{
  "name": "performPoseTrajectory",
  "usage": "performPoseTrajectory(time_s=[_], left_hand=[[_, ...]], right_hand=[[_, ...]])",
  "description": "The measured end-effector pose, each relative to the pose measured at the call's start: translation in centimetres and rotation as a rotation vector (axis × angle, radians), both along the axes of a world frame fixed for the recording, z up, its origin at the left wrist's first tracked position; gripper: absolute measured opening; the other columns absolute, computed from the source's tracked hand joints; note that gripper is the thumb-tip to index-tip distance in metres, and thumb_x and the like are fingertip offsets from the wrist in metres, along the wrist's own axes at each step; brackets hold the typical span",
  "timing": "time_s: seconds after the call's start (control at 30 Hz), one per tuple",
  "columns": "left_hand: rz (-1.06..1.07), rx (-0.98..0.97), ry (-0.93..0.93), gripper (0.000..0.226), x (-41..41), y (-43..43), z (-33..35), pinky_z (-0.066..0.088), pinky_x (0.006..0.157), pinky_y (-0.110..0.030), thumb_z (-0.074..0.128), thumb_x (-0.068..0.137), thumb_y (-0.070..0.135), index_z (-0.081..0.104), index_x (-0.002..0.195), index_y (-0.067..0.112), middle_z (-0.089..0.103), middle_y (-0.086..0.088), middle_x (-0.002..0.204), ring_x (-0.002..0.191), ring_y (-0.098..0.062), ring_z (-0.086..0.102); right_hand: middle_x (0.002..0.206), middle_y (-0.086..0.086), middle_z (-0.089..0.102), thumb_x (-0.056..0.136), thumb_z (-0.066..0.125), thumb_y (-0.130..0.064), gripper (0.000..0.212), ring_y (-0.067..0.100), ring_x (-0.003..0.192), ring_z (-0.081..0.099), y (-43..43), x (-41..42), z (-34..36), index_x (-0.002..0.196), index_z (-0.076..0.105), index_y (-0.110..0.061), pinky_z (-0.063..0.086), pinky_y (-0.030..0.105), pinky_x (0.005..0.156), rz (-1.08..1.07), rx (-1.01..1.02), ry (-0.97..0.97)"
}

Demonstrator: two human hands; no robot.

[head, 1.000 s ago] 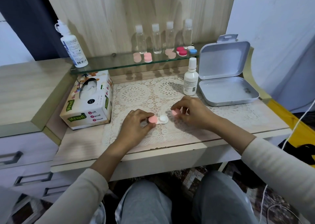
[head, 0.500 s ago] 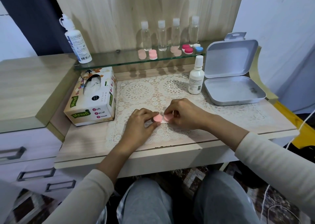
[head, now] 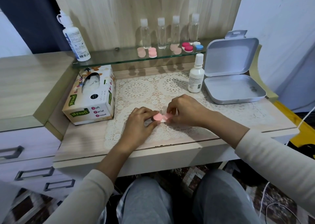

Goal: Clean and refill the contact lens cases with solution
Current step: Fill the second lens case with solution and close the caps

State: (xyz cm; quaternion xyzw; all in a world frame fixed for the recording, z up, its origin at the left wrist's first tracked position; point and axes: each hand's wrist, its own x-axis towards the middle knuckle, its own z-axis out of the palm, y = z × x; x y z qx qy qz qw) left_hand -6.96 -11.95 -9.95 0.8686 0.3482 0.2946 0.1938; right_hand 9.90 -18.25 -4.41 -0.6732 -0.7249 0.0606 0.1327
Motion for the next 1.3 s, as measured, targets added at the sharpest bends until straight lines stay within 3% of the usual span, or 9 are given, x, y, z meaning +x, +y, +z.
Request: performPoseTrajectory(time_s=[0.1, 0.2, 0.27, 0.43, 0.53, 0.67, 0.93, 1.1, 1.3], left_hand=[[0.000, 0.002, 0.004, 0.034, 0.0, 0.0, 0.0, 0.032, 0.078, -0.020, 0.070, 0.079, 0.024, 0.067, 0.112, 0.017, 0.063, 0.001, 0.098, 0.095, -0.017, 0.051], [-0.002, -0.009, 0.002, 0.034, 0.0, 0.0, 0.1, 0.034, 0.079, -0.022, 0.070, 0.079, 0.025, 0.067, 0.112, 0.017, 0.063, 0.001, 0.098, 0.095, -0.016, 0.051], [-0.004, -0.010, 0.005, 0.033, 0.0, 0.0, 0.1, 0.035, 0.080, -0.023, 0.070, 0.079, 0.025, 0.067, 0.112, 0.018, 0.063, 0.001, 0.099, 0.096, -0.017, 0.051], [-0.009, 0.001, 0.013, 0.033, 0.0, -0.1, 0.2, 0.033, 0.079, -0.023, 0.069, 0.080, 0.024, 0.066, 0.113, 0.018, 0.063, 0.002, 0.099, 0.095, -0.017, 0.050], [-0.003, -0.008, 0.012, 0.034, -0.1, -0.1, 0.2, 0.033, 0.080, -0.022, 0.069, 0.080, 0.025, 0.067, 0.113, 0.018, 0.062, 0.003, 0.099, 0.096, -0.015, 0.050], [-0.001, -0.019, -0.009, 0.032, 0.1, -0.1, 0.3, 0.040, 0.082, -0.028, 0.072, 0.078, 0.024, 0.069, 0.109, 0.017, 0.063, 0.002, 0.096, 0.095, -0.017, 0.052], [-0.004, -0.033, -0.020, 0.030, 0.2, 0.0, 0.4, 0.044, 0.083, -0.034, 0.073, 0.076, 0.021, 0.070, 0.106, 0.019, 0.064, 0.003, 0.095, 0.093, -0.018, 0.054], [-0.017, -0.020, -0.009, 0.029, 0.2, 0.0, 0.4, 0.039, 0.082, -0.027, 0.072, 0.078, 0.018, 0.070, 0.107, 0.018, 0.064, 0.001, 0.096, 0.094, -0.018, 0.053], [-0.014, -0.022, 0.001, 0.030, 0.2, 0.0, 0.4, 0.036, 0.080, -0.024, 0.072, 0.078, 0.020, 0.069, 0.108, 0.018, 0.064, 0.001, 0.097, 0.094, -0.018, 0.052]], right_hand=[[0.091, -0.003, 0.062, 0.070, 0.075, -0.041, 0.037, 0.012, 0.077, 0.047, 0.0, -0.1, 0.3, 0.095, 0.063, -0.015, 0.035, 0.025, 0.063, -0.022, -0.020, -0.043], [0.106, -0.005, 0.066, 0.079, 0.068, -0.019, 0.031, 0.005, 0.078, 0.045, -0.2, -0.1, 0.7, 0.110, 0.066, -0.019, 0.033, 0.021, 0.068, 0.056, -0.042, 0.050], [0.104, -0.002, 0.069, 0.081, 0.065, -0.015, 0.027, 0.004, 0.074, 0.046, -0.3, -0.1, 0.6, 0.107, 0.069, -0.017, 0.035, 0.020, 0.066, 0.060, -0.041, 0.043], [0.092, -0.004, 0.064, 0.072, 0.074, -0.039, 0.035, 0.012, 0.079, 0.051, 0.0, -0.3, 0.2, 0.098, 0.067, -0.018, 0.035, 0.025, 0.064, 0.012, -0.033, -0.043], [0.099, -0.002, 0.067, 0.078, 0.068, -0.018, 0.029, 0.008, 0.075, 0.047, -0.1, -0.3, 0.3, 0.107, 0.068, -0.017, 0.036, 0.023, 0.066, 0.078, -0.029, 0.057], [0.089, 0.006, 0.068, 0.080, 0.061, -0.006, 0.022, 0.011, 0.073, 0.049, -0.1, -0.6, 0.1, 0.099, 0.072, -0.009, 0.038, 0.021, 0.062, 0.102, -0.024, 0.058], [0.086, 0.000, 0.045, 0.081, 0.068, -0.025, 0.024, 0.017, 0.080, 0.045, 0.1, -0.5, -0.9, 0.093, 0.063, -0.005, 0.032, 0.023, 0.066, 0.053, -0.052, 0.040], [0.087, 0.003, 0.050, 0.083, 0.065, -0.031, 0.029, 0.016, 0.075, 0.044, -0.3, -0.3, -1.3, 0.091, 0.062, -0.004, 0.027, 0.022, 0.062, 0.060, -0.014, 0.026], [0.088, 0.002, 0.051, 0.080, 0.068, -0.032, 0.032, 0.014, 0.076, 0.044, -0.4, -0.4, -1.2, 0.094, 0.064, -0.005, 0.033, 0.022, 0.066, 0.055, 0.004, 0.030]])
